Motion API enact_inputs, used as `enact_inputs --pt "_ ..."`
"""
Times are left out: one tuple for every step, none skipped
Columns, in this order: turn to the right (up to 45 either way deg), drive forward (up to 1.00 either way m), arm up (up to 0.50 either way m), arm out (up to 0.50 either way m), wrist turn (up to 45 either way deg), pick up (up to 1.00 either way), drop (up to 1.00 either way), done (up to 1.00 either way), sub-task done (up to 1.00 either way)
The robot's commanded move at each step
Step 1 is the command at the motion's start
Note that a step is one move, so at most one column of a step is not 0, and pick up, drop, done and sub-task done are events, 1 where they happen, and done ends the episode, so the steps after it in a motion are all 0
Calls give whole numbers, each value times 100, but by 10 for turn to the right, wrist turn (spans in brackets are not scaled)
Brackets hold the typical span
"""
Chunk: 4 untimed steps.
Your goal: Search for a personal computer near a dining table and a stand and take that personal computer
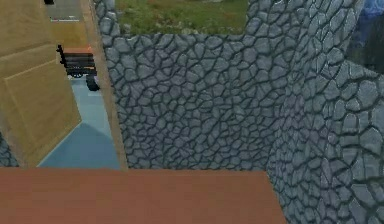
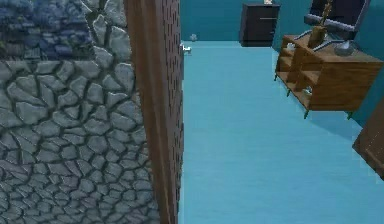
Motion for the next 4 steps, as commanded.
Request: enact_inputs --pt "-360 0 0 0 0 0 0 0 0" --pt "0 100 0 0 0 0 0 0 0" --pt "-30 0 0 0 0 0 0 0 0" --pt "0 65 0 0 0 0 0 0 0"
